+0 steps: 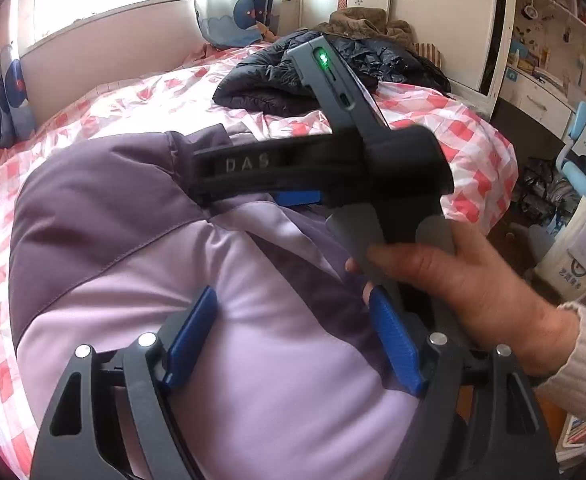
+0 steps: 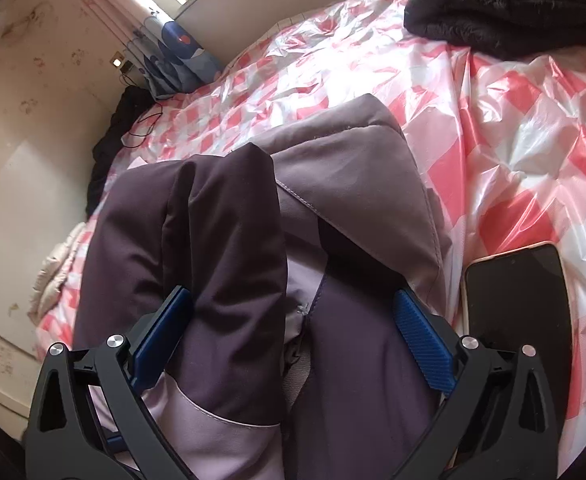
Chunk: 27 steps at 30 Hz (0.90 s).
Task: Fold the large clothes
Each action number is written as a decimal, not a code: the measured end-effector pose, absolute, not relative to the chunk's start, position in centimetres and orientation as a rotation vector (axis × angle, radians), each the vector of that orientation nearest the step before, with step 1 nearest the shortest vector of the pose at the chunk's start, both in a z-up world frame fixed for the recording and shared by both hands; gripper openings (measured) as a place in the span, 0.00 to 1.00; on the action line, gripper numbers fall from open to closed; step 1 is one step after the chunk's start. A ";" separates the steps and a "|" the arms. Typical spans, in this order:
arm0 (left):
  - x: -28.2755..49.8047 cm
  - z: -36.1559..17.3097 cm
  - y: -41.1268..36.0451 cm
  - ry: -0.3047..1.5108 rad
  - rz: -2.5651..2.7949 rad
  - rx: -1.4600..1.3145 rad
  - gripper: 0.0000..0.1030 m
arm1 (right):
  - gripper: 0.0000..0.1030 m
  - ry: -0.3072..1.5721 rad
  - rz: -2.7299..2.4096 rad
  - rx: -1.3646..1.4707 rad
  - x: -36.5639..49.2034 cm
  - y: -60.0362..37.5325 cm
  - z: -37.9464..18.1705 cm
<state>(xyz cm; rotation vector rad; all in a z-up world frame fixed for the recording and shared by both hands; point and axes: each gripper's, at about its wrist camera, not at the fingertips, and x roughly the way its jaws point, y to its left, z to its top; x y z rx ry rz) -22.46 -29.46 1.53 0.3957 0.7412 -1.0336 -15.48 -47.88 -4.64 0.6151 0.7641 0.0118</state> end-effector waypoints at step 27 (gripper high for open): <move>-3.4 -4.2 -12.1 1.214 -0.830 -0.537 0.94 | 0.94 0.735 -0.265 0.398 -17.8 -46.7 -4.2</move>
